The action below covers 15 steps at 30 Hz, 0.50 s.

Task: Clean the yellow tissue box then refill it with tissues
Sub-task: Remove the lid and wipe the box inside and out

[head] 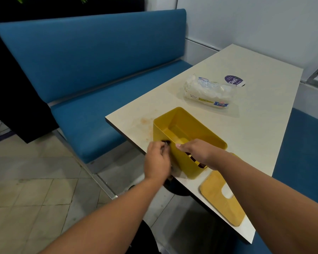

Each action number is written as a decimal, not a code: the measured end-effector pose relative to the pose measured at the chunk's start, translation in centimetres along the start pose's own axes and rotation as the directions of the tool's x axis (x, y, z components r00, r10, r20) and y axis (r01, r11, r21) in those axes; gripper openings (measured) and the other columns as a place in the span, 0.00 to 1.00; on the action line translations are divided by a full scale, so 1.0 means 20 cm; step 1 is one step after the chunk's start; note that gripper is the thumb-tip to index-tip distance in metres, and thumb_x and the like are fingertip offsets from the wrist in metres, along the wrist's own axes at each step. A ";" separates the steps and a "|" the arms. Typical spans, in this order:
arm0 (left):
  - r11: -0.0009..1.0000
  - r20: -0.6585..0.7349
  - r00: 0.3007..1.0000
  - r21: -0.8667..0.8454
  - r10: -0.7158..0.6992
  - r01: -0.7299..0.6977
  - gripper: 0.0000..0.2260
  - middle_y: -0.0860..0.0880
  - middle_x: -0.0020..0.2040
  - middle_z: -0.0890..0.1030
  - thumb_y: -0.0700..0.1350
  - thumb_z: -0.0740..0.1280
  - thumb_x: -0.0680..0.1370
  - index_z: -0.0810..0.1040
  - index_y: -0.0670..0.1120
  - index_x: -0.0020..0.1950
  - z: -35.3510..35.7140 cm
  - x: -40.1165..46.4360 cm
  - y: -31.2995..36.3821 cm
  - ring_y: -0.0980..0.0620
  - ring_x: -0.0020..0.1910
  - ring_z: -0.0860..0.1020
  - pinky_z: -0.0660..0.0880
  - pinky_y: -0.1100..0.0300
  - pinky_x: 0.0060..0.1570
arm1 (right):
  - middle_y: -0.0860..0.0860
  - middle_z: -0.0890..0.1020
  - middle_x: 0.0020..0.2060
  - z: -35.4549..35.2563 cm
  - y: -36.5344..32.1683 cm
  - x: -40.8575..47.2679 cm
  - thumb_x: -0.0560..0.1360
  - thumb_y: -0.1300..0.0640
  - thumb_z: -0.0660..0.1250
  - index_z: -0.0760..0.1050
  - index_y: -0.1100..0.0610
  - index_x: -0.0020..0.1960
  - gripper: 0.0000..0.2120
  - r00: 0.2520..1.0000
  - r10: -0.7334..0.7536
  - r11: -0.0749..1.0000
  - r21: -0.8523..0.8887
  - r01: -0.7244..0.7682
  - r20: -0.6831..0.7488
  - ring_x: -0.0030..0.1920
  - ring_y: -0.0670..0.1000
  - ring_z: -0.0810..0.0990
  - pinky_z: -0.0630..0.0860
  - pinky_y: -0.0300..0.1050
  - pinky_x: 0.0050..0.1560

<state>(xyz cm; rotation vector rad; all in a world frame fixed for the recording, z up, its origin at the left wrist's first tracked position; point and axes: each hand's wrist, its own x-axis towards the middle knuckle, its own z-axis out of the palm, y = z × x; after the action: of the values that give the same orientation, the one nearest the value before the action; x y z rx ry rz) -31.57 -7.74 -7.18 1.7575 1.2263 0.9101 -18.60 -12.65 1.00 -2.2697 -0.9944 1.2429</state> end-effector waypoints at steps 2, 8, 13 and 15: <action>0.993 -0.027 0.995 0.058 -0.100 0.101 0.06 0.51 0.50 0.78 0.47 0.62 0.82 0.77 0.48 0.53 -0.07 0.15 0.00 0.51 0.46 0.76 0.73 0.57 0.45 | 0.64 0.71 0.68 0.00 0.00 -0.01 0.77 0.35 0.60 0.69 0.62 0.69 0.34 1.000 0.001 1.000 -0.019 -0.001 -0.004 0.65 0.66 0.72 0.73 0.60 0.60; 0.977 -0.054 0.993 0.177 -0.107 0.115 0.08 0.51 0.48 0.81 0.47 0.63 0.80 0.79 0.48 0.54 -0.29 0.40 0.07 0.51 0.46 0.77 0.73 0.59 0.44 | 0.57 0.79 0.62 -0.03 -0.04 -0.07 0.78 0.38 0.59 0.75 0.53 0.67 0.25 0.985 -0.172 0.979 -0.115 0.171 -0.004 0.57 0.57 0.79 0.75 0.53 0.59; 0.975 0.001 0.997 0.207 -0.081 0.079 0.09 0.52 0.43 0.80 0.54 0.65 0.76 0.79 0.50 0.48 -0.32 0.55 0.20 0.51 0.43 0.78 0.71 0.61 0.37 | 0.49 0.80 0.58 -0.17 -0.03 -0.06 0.78 0.46 0.63 0.78 0.50 0.64 0.17 0.849 -0.319 0.932 -0.300 0.202 -0.421 0.58 0.52 0.77 0.72 0.44 0.55; 0.960 0.064 0.992 0.265 -0.108 0.087 0.13 0.51 0.42 0.80 0.59 0.67 0.74 0.78 0.51 0.47 -0.31 0.59 0.23 0.51 0.41 0.78 0.76 0.58 0.40 | 0.52 0.77 0.60 -0.23 0.01 -0.04 0.77 0.48 0.64 0.75 0.51 0.66 0.18 0.783 -0.294 0.911 -0.409 0.056 -0.549 0.59 0.55 0.76 0.75 0.49 0.56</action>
<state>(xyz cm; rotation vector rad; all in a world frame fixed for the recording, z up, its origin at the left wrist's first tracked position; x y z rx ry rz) -31.91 3.80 1.04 1.8986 1.4204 0.6389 -14.98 -13.34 3.77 -2.5128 -1.2137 0.1978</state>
